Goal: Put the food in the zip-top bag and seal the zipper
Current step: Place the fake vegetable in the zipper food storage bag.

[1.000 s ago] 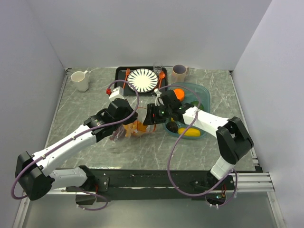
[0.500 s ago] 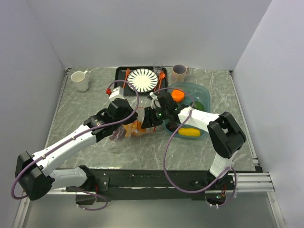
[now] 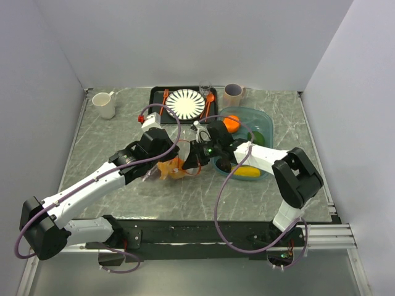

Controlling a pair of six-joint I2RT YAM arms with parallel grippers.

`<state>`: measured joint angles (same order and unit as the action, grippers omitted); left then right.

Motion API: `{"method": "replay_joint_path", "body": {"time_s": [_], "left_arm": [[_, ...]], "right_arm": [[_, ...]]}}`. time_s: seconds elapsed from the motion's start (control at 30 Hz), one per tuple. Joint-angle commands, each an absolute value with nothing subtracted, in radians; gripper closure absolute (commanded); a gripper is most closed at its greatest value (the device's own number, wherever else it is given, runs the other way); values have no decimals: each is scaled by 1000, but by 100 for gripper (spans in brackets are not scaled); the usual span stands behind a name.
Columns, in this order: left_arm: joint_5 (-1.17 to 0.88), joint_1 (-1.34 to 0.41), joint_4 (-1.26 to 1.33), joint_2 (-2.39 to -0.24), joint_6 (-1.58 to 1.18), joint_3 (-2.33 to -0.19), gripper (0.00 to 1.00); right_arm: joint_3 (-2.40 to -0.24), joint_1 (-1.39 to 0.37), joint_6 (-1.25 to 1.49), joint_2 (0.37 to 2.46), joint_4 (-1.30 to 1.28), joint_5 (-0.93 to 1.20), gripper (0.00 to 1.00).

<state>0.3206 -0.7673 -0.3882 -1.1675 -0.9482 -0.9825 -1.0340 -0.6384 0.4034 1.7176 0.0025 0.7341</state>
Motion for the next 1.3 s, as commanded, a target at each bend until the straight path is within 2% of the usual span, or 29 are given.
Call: {"method": "replay_joint_path", "body": {"time_s": [0.0, 0.23, 0.47, 0.63, 0.77, 1.03, 1.27], "left_arm": [[333, -769, -385, -1147, -957, -1020, 99], [333, -770, -385, -1144, -954, -1023, 99], [328, -770, -387, -1144, -959, -1022, 99], [328, -769, -387, -1144, -954, -1031, 99], [331, -770, -382, -1144, -957, -1031, 99], [327, -770, -377, -1144, -959, -1025, 99], [328, -770, -370, -1138, -962, -1019, 99]], "right_arm": [[-1029, -637, 419, 1641, 106, 862, 100], [-1114, -641, 399, 1715, 51, 943, 100], [-1137, -666, 439, 1750, 38, 830, 100], [-1126, -706, 469, 1733, 26, 647, 100], [-1088, -724, 546, 1716, 126, 629, 100], [-1123, -756, 581, 1759, 117, 582, 97], [-1123, -778, 607, 1787, 136, 561, 90]]}}
